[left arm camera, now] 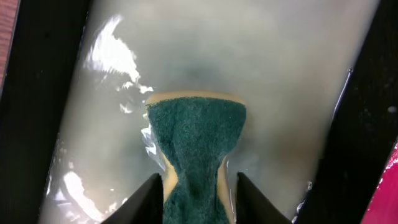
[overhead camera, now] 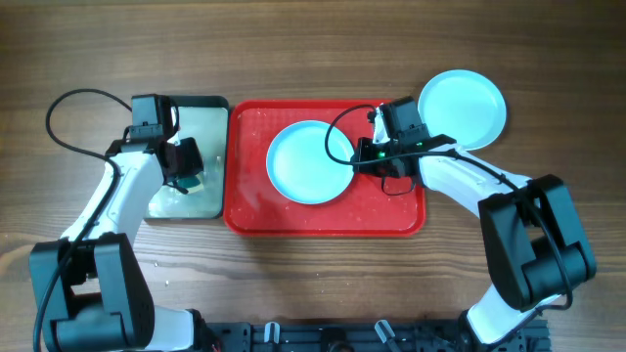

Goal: Clean dirty plates on tray and stack at the side
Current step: 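Return the sponge to the water tray with the left gripper, then lift the blue plate off the red tray with the right gripper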

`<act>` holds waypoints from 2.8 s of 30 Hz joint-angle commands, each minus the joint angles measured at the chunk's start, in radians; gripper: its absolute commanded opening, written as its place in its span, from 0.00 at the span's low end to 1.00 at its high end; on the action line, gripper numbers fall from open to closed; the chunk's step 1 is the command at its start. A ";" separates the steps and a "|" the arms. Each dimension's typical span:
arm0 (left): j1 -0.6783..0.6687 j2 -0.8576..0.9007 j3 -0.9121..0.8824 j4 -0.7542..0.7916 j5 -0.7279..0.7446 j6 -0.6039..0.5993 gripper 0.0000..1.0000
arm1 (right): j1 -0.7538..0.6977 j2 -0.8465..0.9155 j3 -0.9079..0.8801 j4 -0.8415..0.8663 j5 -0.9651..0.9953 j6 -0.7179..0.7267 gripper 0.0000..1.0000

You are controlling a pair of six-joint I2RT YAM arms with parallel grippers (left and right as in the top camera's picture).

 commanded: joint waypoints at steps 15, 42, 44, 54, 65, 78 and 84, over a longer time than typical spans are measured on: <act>0.002 -0.239 0.061 0.106 0.002 -0.045 1.00 | 0.040 0.029 -0.002 0.025 0.042 -0.006 0.26; 0.002 -0.239 0.061 0.083 0.002 -0.045 1.00 | 0.077 -0.056 0.385 -0.348 0.377 -0.113 0.04; 0.002 -0.239 0.061 0.083 0.002 -0.044 1.00 | 0.088 -0.055 0.385 -0.349 0.406 -0.112 0.04; 0.002 -0.239 0.061 0.083 0.002 -0.044 1.00 | 0.188 -0.053 0.385 -0.271 0.404 -0.016 0.04; 0.005 -0.245 0.061 0.151 -0.029 -0.041 1.00 | 0.190 -0.053 0.382 -0.234 0.318 0.048 0.04; 0.217 -0.430 0.065 0.184 -0.076 -0.120 1.00 | 0.322 0.011 0.382 0.108 0.359 0.118 0.04; 0.217 -0.428 0.065 0.169 -0.076 -0.120 1.00 | 0.437 0.174 0.400 0.287 0.495 0.077 0.04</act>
